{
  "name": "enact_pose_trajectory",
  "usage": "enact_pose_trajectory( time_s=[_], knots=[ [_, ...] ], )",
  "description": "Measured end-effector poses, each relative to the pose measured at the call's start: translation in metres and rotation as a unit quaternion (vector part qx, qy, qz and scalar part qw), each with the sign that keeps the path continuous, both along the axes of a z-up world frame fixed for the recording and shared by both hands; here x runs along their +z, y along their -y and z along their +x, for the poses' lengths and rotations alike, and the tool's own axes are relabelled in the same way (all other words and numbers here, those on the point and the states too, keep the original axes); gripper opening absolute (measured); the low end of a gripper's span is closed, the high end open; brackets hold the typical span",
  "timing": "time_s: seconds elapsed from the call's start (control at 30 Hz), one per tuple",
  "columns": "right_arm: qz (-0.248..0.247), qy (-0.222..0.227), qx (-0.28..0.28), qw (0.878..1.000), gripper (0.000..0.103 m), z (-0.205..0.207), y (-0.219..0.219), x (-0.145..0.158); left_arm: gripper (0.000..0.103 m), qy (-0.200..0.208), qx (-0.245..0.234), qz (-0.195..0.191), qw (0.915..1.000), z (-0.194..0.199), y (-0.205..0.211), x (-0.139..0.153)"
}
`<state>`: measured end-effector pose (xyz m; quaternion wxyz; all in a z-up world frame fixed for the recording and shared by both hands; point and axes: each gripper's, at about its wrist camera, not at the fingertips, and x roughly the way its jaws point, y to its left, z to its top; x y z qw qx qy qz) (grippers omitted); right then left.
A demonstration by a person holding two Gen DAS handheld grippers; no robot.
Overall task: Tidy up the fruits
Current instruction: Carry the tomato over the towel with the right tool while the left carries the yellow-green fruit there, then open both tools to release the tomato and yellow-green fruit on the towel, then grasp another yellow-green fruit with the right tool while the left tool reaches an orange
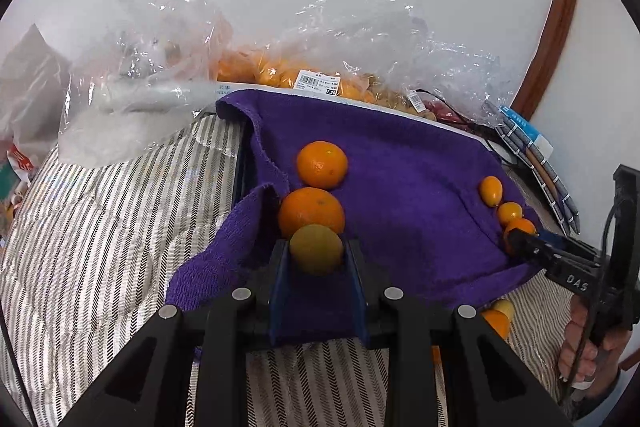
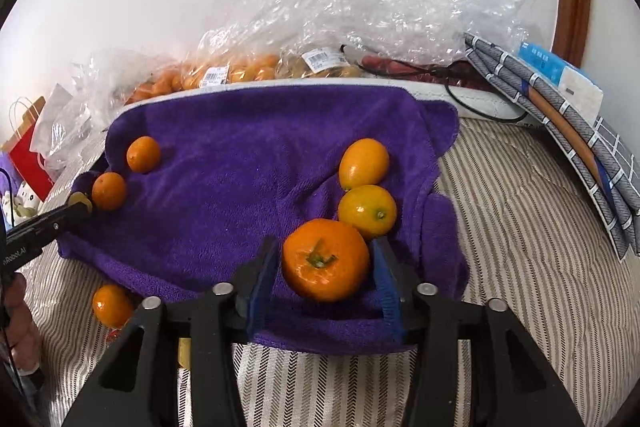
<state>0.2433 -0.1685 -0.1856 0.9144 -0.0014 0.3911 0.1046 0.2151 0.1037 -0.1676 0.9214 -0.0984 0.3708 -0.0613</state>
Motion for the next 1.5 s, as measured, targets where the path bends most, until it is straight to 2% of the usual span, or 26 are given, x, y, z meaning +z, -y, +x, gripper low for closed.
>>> enact_pose_trajectory(
  time_s=[0.13, 0.43, 0.5, 0.53, 0.57, 0.6, 0.77, 0.87, 0.93, 1.07, 1.5],
  knots=[
    [0.004, 0.029, -0.018, 0.999, 0.074, -0.005, 0.007, 0.009, 0.027, 0.001, -0.001, -0.001, 1.0000, 0.000, 0.000, 0.000],
    [0.025, 0.057, -0.038, 0.997, 0.075, -0.018, 0.016, 0.023, 0.027, 0.013, 0.005, 0.011, 0.9998, -0.004, -0.001, 0.004],
    [0.034, 0.053, -0.034, 0.997, 0.075, -0.027, 0.013, 0.028, 0.032, 0.027, 0.010, 0.013, 0.9995, -0.009, -0.004, 0.009],
    [0.036, 0.052, -0.032, 0.998, 0.075, -0.031, 0.011, 0.028, 0.039, 0.031, 0.012, 0.013, 0.9994, -0.010, -0.005, 0.011],
    [0.037, 0.047, -0.027, 0.998, 0.075, -0.039, 0.007, 0.029, 0.044, 0.038, 0.015, 0.010, 0.9991, -0.012, -0.007, 0.013],
    [0.036, 0.045, -0.022, 0.998, 0.073, -0.045, 0.004, 0.029, 0.045, 0.045, 0.018, 0.004, 0.9988, -0.014, -0.010, 0.015],
    [0.030, 0.026, 0.005, 0.999, 0.052, -0.075, -0.014, 0.020, 0.045, 0.055, 0.027, -0.010, 0.9981, -0.019, -0.020, 0.022],
    [0.016, 0.007, 0.020, 1.000, 0.038, -0.081, -0.027, 0.009, 0.045, 0.060, 0.027, -0.018, 0.9977, -0.021, -0.023, 0.026],
    [0.001, -0.002, 0.022, 1.000, 0.032, -0.081, -0.035, 0.003, 0.046, 0.064, 0.027, -0.020, 0.9974, -0.023, -0.022, 0.028],
    [0.012, -0.022, 0.024, 0.999, 0.032, -0.076, -0.042, -0.003, 0.047, 0.064, 0.030, -0.018, 0.9973, -0.024, -0.023, 0.028],
    [-0.022, -0.043, 0.017, 0.999, 0.031, -0.056, -0.065, -0.020, 0.047, 0.063, 0.026, -0.038, 0.9970, -0.025, -0.026, 0.030]
  ],
)
